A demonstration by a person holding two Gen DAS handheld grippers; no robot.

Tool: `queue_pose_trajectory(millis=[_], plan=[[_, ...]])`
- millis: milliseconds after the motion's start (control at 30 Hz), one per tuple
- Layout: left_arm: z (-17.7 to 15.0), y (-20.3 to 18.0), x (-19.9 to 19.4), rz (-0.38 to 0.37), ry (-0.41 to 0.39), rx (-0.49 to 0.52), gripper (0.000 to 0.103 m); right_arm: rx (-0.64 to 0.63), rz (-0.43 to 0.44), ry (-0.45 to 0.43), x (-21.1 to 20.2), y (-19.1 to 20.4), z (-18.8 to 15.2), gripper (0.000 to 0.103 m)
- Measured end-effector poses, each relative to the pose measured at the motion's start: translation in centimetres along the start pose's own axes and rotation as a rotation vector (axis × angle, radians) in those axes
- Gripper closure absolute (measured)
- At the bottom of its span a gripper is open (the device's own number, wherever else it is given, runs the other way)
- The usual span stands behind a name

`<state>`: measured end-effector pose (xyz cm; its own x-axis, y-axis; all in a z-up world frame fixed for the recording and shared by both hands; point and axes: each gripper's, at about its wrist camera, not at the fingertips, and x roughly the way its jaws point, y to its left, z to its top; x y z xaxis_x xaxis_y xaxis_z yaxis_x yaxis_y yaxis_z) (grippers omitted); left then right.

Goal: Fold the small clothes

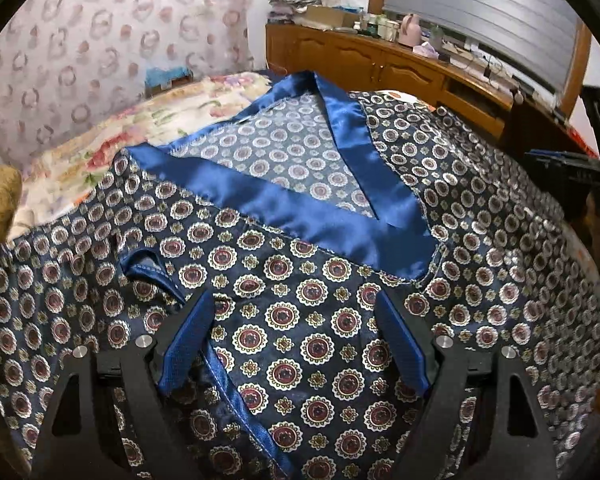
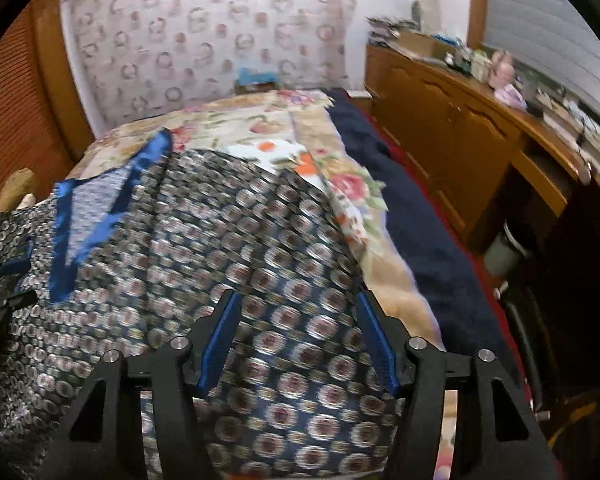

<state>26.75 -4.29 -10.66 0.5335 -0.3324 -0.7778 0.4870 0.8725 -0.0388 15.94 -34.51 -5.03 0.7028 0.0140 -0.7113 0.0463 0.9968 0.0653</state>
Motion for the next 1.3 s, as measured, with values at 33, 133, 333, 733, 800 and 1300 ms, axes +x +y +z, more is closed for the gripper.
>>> queue_pose_trajectory(millis=[33,133,333,733,800,1300], plan=[[0.0,-0.2,0.1,0.011,0.003,0.01,0.019,0.011,0.006,0.008,0.3,-0.5,0.0,0.048],[-0.1,-0.8,0.4,0.018,0.018,0.04,0.009,0.036,0.014,0.036,0.9,-1.8,-0.3,0.051],[0.0,-1.2,0.9,0.011,0.034,0.059,0.0,0.041,0.021,0.061,1.7,-2.8,-1.0,0.053],[-0.1,-1.1,0.9,0.016,0.026,0.049,0.0,-0.014,-0.047,0.056,2.3,-1.9,-0.9,0.095],[-0.2,-0.8,0.6,0.01,0.011,0.038,0.0,-0.027,-0.033,0.063,2.3,-1.7,-0.9,0.098],[0.1,3.1,-5.0,0.045,-0.228,-0.109,0.0,-0.141,0.075,-0.116,-3.1,4.4,1.1,0.102]])
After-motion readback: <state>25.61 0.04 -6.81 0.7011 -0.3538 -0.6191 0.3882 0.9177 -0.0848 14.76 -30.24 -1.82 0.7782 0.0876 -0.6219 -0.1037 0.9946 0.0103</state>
